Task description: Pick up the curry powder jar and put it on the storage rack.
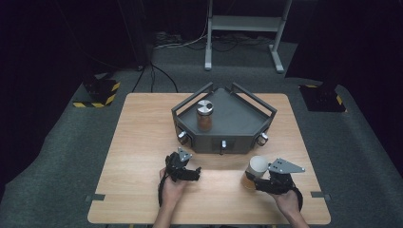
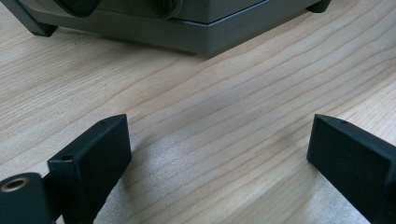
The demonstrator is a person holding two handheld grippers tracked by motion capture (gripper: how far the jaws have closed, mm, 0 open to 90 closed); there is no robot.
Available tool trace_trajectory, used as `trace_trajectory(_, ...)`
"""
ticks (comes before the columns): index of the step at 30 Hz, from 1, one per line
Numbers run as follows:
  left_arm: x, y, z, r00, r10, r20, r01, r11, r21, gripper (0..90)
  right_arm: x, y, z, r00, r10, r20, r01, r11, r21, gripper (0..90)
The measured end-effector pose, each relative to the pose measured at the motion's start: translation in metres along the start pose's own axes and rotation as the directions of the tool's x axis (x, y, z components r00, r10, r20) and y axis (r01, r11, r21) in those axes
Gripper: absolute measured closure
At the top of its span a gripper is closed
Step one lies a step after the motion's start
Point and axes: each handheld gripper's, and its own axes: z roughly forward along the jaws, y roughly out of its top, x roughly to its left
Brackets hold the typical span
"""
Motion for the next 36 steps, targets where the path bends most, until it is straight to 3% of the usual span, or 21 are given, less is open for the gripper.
trace_trajectory(36,0.0,0.0,0.0,1.0,0.001,0.0,-0.001,1.0,0.0,6.5,-0.018,0.037,-0.011,0.9998,-0.007,-0.02,0.007,1.0,-0.029,35.2)
